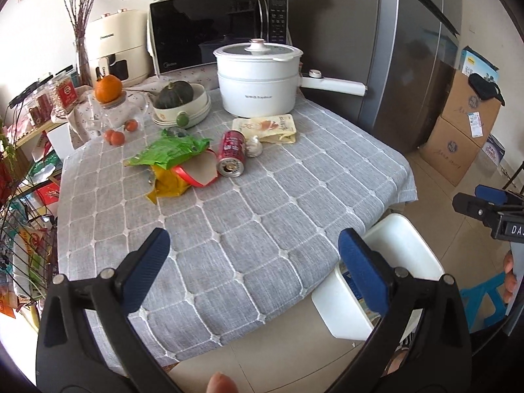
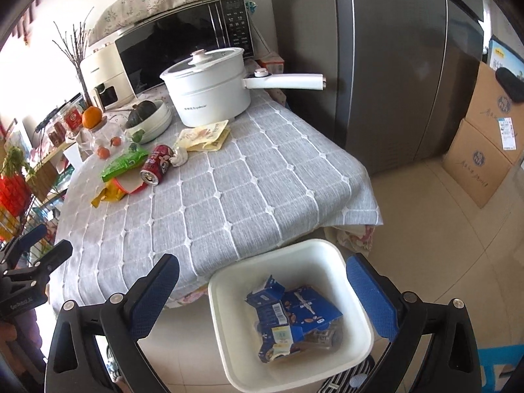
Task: Collect trash
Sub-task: 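Grasp the green snack bag with the left gripper while the right grasps the red milk can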
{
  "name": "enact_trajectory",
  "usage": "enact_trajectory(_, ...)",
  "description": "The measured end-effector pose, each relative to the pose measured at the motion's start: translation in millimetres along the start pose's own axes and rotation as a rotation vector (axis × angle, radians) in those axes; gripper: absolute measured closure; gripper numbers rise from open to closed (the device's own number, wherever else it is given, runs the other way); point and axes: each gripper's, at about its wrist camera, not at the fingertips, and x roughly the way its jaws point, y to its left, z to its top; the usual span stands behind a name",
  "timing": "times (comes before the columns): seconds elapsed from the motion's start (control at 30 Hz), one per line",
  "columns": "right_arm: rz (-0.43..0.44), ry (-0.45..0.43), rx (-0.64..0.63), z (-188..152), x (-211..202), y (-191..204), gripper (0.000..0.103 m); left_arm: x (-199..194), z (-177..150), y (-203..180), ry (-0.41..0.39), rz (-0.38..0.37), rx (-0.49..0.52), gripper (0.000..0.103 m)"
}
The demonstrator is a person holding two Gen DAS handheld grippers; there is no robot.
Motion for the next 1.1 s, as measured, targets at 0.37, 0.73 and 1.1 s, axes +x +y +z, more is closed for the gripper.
enact_trajectory(0.37, 0.019, -0.094, -0.012, 32, 21, 52, 0.000, 34, 15, 64, -0.006, 0.063, -0.095, 0.001)
enact_trajectory(0.73, 0.001, -0.037, -0.066, 58, 86, 75, 0.000, 124, 31, 117, 0.093, 0.076, -0.058, 0.013)
enact_trajectory(1.1, -0.002, -0.015, -0.178, 93, 162, 115, 0.000, 177, 67, 171, 0.104, -0.104, -0.366, 0.031)
